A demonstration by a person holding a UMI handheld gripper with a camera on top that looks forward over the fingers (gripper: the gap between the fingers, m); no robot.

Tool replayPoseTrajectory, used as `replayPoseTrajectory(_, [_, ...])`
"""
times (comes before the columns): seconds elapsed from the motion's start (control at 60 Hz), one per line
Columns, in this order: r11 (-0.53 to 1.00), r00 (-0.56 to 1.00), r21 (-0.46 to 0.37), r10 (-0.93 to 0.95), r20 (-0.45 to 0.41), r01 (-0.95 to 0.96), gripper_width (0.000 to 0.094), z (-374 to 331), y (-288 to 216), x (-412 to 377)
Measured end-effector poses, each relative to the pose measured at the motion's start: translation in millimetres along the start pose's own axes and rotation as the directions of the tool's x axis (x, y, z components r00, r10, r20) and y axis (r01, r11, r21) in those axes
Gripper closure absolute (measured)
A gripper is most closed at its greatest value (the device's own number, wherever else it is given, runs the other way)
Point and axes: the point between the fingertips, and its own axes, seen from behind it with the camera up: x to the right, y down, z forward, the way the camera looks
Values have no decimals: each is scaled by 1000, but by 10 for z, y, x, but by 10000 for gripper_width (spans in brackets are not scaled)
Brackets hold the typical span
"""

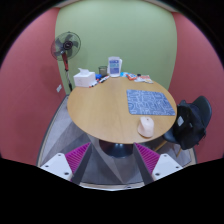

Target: Arrange mouse

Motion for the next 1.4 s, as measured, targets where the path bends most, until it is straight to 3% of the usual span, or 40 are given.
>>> replayPoseTrajectory(0.2, [999, 999, 34, -23, -46, 25, 101, 510, 118, 828])
replayPoseTrajectory(0.533, [993, 997, 112, 44, -62, -37, 113, 1693, -272, 1565])
replayPoseTrajectory(0.617, [993, 997, 108, 54, -50, -49, 180, 1861, -298, 1596])
replayPoseTrajectory(0.717, [992, 998, 118, 49, -28, -46, 372, 1985, -356, 1525])
replayPoseTrajectory(0.9, [994, 999, 112, 21, -40, -17, 507, 1978, -391, 1560])
replayPoseTrajectory(1.017, [997, 999, 76, 30, -16, -29, 536, 1810, -401, 1515])
replayPoseTrajectory(1.217, [990, 1000, 142, 18, 0, -18, 537, 1052, -928, 1399])
replayPoseTrajectory(1.4, [963, 1000, 267, 23, -8, -20, 536, 928, -2083, 1604])
